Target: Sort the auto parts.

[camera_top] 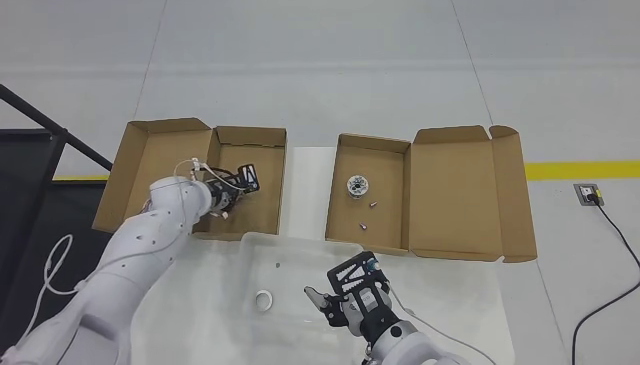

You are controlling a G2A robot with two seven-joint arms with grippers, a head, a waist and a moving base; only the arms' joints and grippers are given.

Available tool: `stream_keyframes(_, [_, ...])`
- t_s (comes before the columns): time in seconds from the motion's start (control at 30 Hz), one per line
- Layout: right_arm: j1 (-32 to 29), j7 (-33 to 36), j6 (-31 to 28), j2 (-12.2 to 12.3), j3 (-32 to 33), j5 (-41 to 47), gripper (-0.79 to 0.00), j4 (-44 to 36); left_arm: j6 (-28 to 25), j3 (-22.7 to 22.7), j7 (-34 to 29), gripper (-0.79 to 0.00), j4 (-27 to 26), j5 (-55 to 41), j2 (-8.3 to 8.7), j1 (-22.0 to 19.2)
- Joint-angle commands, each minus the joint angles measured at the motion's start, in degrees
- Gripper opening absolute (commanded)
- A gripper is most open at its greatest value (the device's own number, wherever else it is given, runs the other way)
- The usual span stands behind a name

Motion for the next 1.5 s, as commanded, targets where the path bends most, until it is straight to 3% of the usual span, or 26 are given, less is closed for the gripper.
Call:
stream_keyframes(0.0, [0.0,0.0,0.0,0.0,0.0,0.0,0.000,0.0,-0.1,-0.1,0.3,-0.785,0.5,0.2,-0.14,-0.1])
stream_keyframes(0.03, [0.0,0.0,0.0,0.0,0.0,0.0,0.000,0.0,-0.2,-0.2,0.4,-0.779,0.7,0.2,-0.19,-0.2])
stream_keyframes(0.1, [0.0,0.0,0.0,0.0,0.0,0.0,0.000,0.0,-0.5,-0.4,0.6,-0.548,1.1,0.1,-0.26,-0.3])
stream_keyframes(0.17, [0.0,0.0,0.0,0.0,0.0,0.0,0.000,0.0,-1.0,-0.7,0.7,-0.397,1.4,0.0,-0.32,-0.4])
stream_keyframes(0.2, [0.0,0.0,0.0,0.0,0.0,0.0,0.000,0.0,-1.2,-0.8,0.7,-0.209,1.5,0.0,-0.34,-0.4])
stream_keyframes(0.23, [0.0,0.0,0.0,0.0,0.0,0.0,0.000,0.0,-1.5,-0.9,0.6,-0.089,1.6,-0.2,-0.36,-0.4])
stream_keyframes(0.27, [0.0,0.0,0.0,0.0,0.0,0.0,0.000,0.0,-1.8,-1.1,0.6,-0.043,1.7,-0.4,-0.38,-0.5])
stream_keyframes(0.53, [0.0,0.0,0.0,0.0,0.0,0.0,0.000,0.0,-3.6,-3.2,0.8,-0.055,0.3,-0.3,0.54,-1.5])
stream_keyframes(0.77, [0.0,0.0,0.0,0.0,0.0,0.0,0.000,0.0,-8.0,-7.7,1.9,-0.037,-8.0,2.1,4.30,-0.9])
stream_keyframes(0.97, [0.0,0.0,0.0,0.0,0.0,0.0,0.000,0.0,-14.1,-16.7,-0.1,-0.025,-24.4,2.7,9.79,5.3])
stream_keyframes(1.1, [0.0,0.0,0.0,0.0,0.0,0.0,0.000,0.0,-19.4,-25.5,-3.5,-0.012,-38.5,1.2,13.53,13.0])
stream_keyframes(1.23, [0.0,0.0,0.0,0.0,0.0,0.0,0.000,0.0,-24.0,-33.9,-7.2,0.000,-51.9,-2.0,16.23,21.6])
stream_keyframes(1.33, [0.0,0.0,0.0,0.0,0.0,0.0,0.000,0.0,-24.0,-37.4,-9.7,0.000,-59.7,-5.7,17.81,27.4])
stream_keyframes(1.47, [0.0,0.0,0.0,0.0,0.0,0.0,0.000,0.0,-24.0,-38.5,-12.5,0.000,-68.4,-11.2,20.24,32.8])
